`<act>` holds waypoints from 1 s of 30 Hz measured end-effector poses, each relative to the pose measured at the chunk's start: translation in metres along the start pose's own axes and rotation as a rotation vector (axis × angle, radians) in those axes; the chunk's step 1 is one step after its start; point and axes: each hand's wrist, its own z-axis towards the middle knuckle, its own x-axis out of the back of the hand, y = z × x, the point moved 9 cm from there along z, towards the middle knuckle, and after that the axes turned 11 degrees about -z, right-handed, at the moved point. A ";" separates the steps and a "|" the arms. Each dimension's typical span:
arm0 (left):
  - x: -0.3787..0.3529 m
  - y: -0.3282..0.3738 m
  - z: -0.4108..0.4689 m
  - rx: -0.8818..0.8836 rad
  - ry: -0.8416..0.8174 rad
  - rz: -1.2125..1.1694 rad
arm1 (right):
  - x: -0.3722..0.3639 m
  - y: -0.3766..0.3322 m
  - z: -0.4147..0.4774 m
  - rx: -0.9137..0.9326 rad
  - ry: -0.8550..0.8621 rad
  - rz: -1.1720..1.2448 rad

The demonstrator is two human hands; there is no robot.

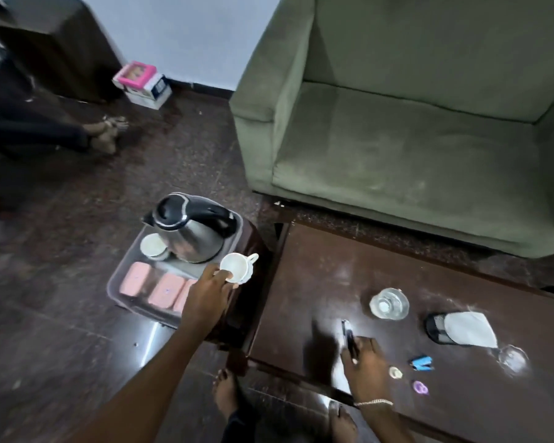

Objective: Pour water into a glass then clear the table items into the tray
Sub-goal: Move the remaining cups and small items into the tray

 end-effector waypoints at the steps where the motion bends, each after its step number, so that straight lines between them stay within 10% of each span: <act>1: 0.007 -0.003 -0.001 -0.006 0.001 0.011 | -0.002 -0.018 0.002 -0.016 -0.014 0.048; 13: 0.045 -0.091 0.029 -0.027 -0.156 0.162 | -0.055 -0.261 -0.021 -0.005 -0.213 0.353; 30: -0.006 -0.120 0.061 -0.097 -0.438 0.136 | -0.102 -0.331 -0.007 -0.119 -0.300 0.193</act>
